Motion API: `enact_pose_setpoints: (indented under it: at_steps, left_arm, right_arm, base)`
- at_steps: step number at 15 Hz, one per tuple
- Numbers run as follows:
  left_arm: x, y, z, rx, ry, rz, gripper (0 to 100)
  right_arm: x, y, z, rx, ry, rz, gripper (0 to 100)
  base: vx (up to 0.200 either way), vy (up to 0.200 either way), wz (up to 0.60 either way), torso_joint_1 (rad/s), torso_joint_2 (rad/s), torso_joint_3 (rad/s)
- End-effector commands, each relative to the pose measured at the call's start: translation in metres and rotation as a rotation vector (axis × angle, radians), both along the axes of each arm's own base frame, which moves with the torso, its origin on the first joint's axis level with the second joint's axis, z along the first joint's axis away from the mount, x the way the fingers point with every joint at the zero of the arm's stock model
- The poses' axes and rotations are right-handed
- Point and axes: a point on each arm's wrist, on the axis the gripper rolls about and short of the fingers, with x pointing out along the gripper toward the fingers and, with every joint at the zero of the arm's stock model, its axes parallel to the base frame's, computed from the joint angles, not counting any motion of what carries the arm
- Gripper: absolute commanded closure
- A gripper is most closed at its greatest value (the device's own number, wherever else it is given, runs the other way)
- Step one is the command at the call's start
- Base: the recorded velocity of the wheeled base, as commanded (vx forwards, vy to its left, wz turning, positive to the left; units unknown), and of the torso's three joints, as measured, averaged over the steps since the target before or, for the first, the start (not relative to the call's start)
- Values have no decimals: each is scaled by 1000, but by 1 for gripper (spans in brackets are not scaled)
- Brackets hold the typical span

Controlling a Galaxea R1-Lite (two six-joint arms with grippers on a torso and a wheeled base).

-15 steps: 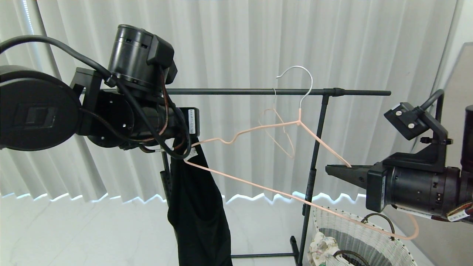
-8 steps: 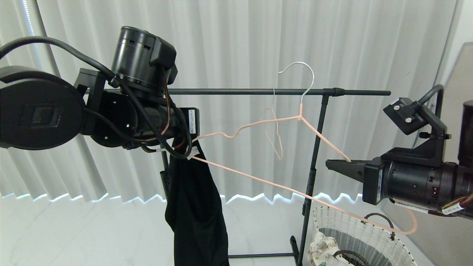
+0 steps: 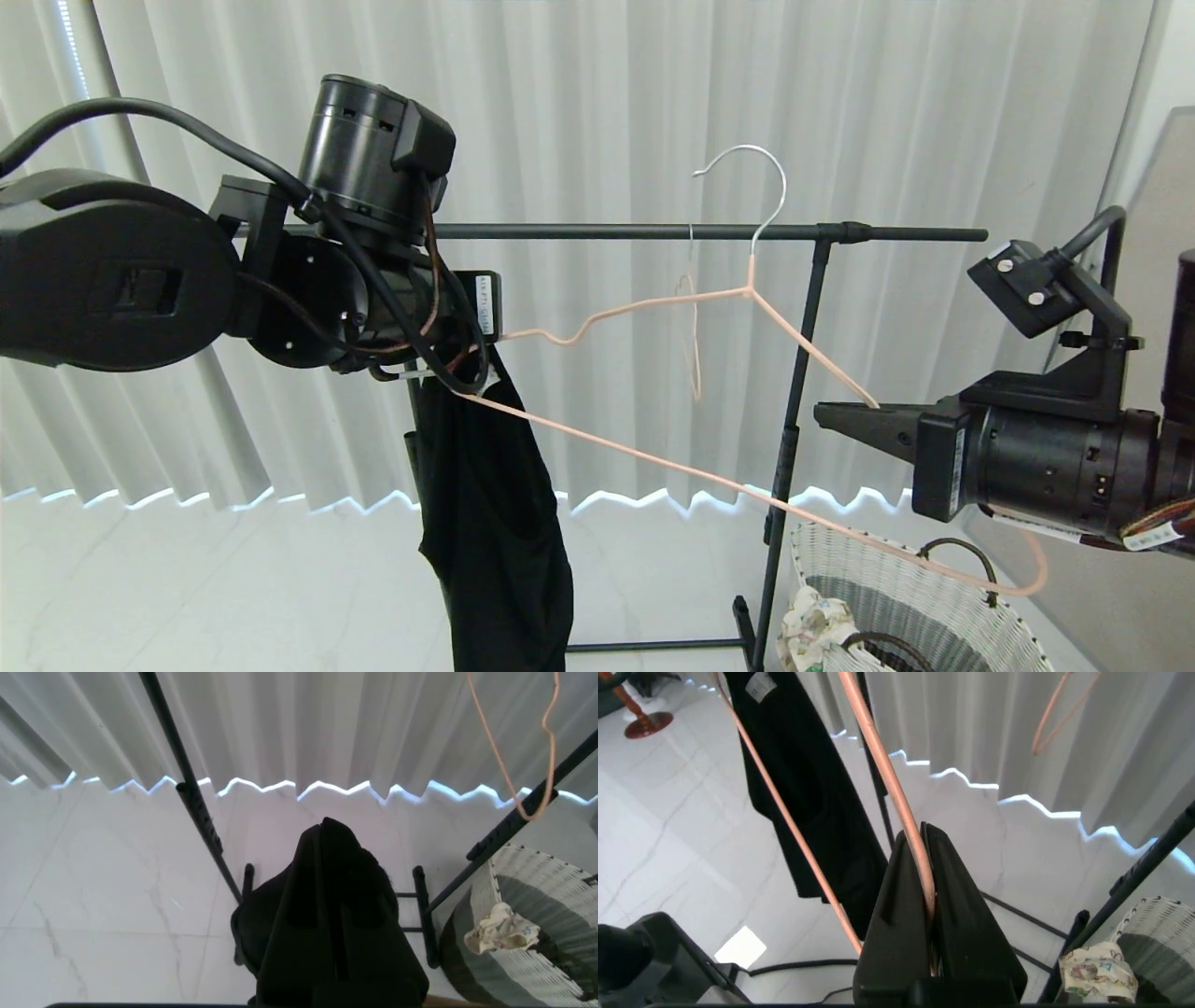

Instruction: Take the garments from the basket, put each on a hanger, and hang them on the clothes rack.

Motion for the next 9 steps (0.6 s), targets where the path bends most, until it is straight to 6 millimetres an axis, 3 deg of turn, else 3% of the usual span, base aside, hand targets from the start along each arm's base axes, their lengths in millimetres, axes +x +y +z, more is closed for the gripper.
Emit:
enact_pose_setpoints:
  at_steps: [1, 9]
  left_arm:
    - [0, 0, 0, 1, 0, 0, 100]
    - [-1, -2, 1, -1, -2, -7, 100]
  right_arm:
    - [2, 2, -1, -4, 2, -4, 100]
    - [16, 5, -5, 3, -12, -41, 100]
  base:
    - [0, 0, 0, 0, 0, 0]
    - [0, 0, 0, 0, 0, 0]
